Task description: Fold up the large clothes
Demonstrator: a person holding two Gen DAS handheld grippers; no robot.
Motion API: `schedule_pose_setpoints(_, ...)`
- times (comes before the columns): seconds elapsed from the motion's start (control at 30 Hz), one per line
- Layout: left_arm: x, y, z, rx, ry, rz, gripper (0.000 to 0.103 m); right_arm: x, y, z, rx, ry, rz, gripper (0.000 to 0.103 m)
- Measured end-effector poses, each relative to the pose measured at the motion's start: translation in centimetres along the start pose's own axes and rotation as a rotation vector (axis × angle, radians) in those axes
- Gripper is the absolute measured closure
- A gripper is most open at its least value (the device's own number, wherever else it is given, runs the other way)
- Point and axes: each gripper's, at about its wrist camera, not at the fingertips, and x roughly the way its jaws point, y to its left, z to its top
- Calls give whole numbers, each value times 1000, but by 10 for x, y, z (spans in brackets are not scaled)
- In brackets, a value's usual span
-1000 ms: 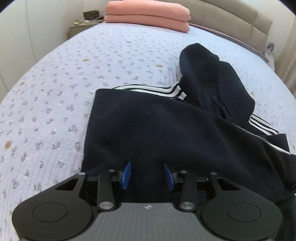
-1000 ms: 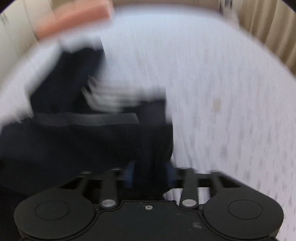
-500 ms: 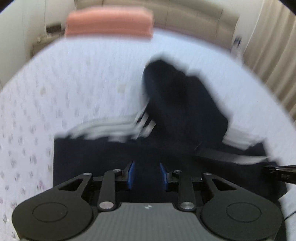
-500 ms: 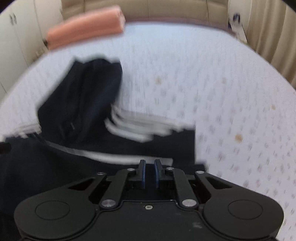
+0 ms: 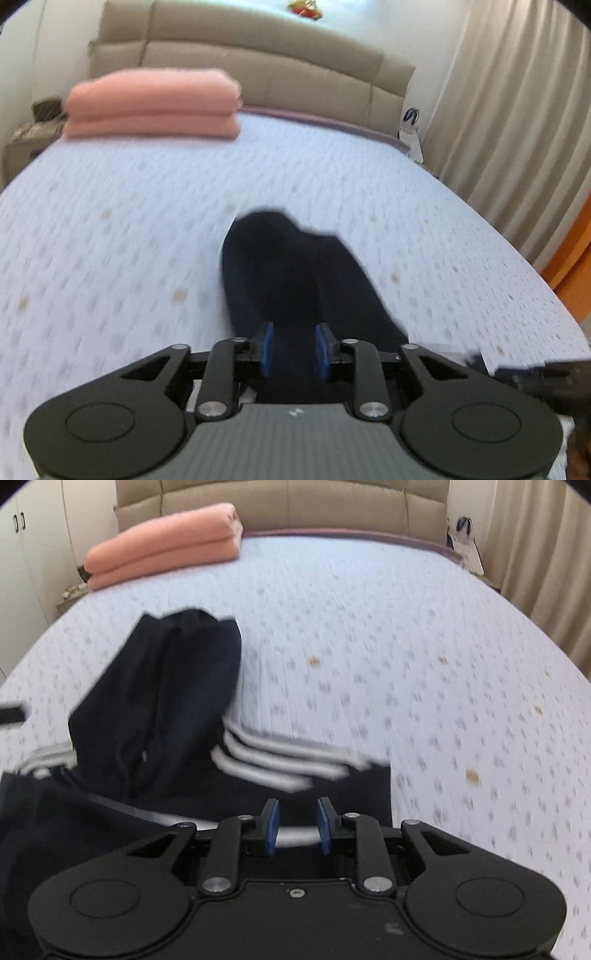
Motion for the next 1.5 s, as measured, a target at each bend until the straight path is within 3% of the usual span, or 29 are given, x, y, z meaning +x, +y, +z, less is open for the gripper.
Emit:
schedule_pose_setpoints(0.03, 14, -4, 11, -11, -4, -9, 65, 5, 2, 8, 5, -11, 18, 72)
schedule_pose_setpoints(0.07, 32, -7, 22, -44, 3, -19, 64, 10, 4, 14, 7, -18, 29, 57)
schedule_pose_setpoints(0.1, 47, -9, 30, -63, 12, -28, 63, 15, 6, 19, 7, -28, 37, 52)
schedule_pose_setpoints(0.13, 60, -12, 37, -68, 19, -37, 61, 22, 10, 24, 6, -36, 46, 51)
schedule_pose_setpoints(0.2, 89, -17, 45, -64, 28, 14, 51, 35, 13, 31, 15, -39, 75, 51)
schedule_pose_setpoints(0.23, 103, -19, 47, -58, 36, 36, 41, 38, 14, 34, 23, -39, 94, 51)
schedule_pose_setpoints(0.3, 128, -22, 49, -45, 54, 66, 38, 46, 16, 37, 25, -30, 118, 51)
schedule_pose_setpoints(0.4, 156, -23, 48, -20, 92, 97, 41, 60, 14, 39, 30, -1, 146, 51)
schedule_pose_setpoints(0.43, 164, -22, 47, -15, 111, 108, 54, 63, 12, 40, 30, 5, 158, 51)
schedule_pose_setpoints(0.47, 172, -21, 46, -10, 130, 121, 82, 66, 12, 41, 23, 8, 164, 51)
schedule_pose_setpoints(0.5, 178, -17, 45, -14, 140, 127, 90, 69, 14, 43, 11, 5, 169, 51)
schedule_pose_setpoints(0.7, 125, 34, 35, -218, -21, 40, 93, 88, 29, 64, -43, -39, 219, 51)
schedule_pose_setpoints(0.83, 96, 81, 23, -383, -46, 64, 93, 109, 53, 86, -43, -45, 262, 51)
schedule_pose_setpoints(0.9, 93, 98, 14, -414, -30, 75, 93, 122, 72, 95, -57, -54, 270, 51)
schedule_pose_setpoints(1.0, 94, 106, 7, -407, -17, 86, 94, 140, 100, 109, -63, -50, 279, 35)
schedule_pose_setpoints(1.07, 91, 106, 8, -394, -22, 80, 94, 154, 120, 114, -95, -49, 214, 28)
schedule_pose_setpoints(1.1, 91, 105, 9, -387, -23, 76, 93, 163, 129, 116, -132, -31, 158, 29)
schedule_pose_setpoints(1.13, 91, 105, 10, -384, -23, 72, 93, 173, 137, 118, -183, -10, 103, 55)
schedule_pose_setpoints(1.17, 91, 104, 12, -383, -22, 69, 93, 176, 139, 119, -215, -10, 73, 87)
schedule_pose_setpoints(1.23, 90, 106, 12, -377, -21, 71, 93, 161, 119, 127, -187, -66, 96, 91)
schedule_pose_setpoints(1.37, 85, 113, 10, -408, -36, 62, 93, 97, 29, 135, 20, -195, 167, 92)
schedule_pose_setpoints(1.43, 87, 121, 6, -443, -23, 58, 93, 89, -13, 123, 98, -171, 130, 92)
schedule_pose_setpoints(1.5, 100, 129, 0, -446, 41, 62, 93, 108, -49, 103, 178, -80, 105, 90)
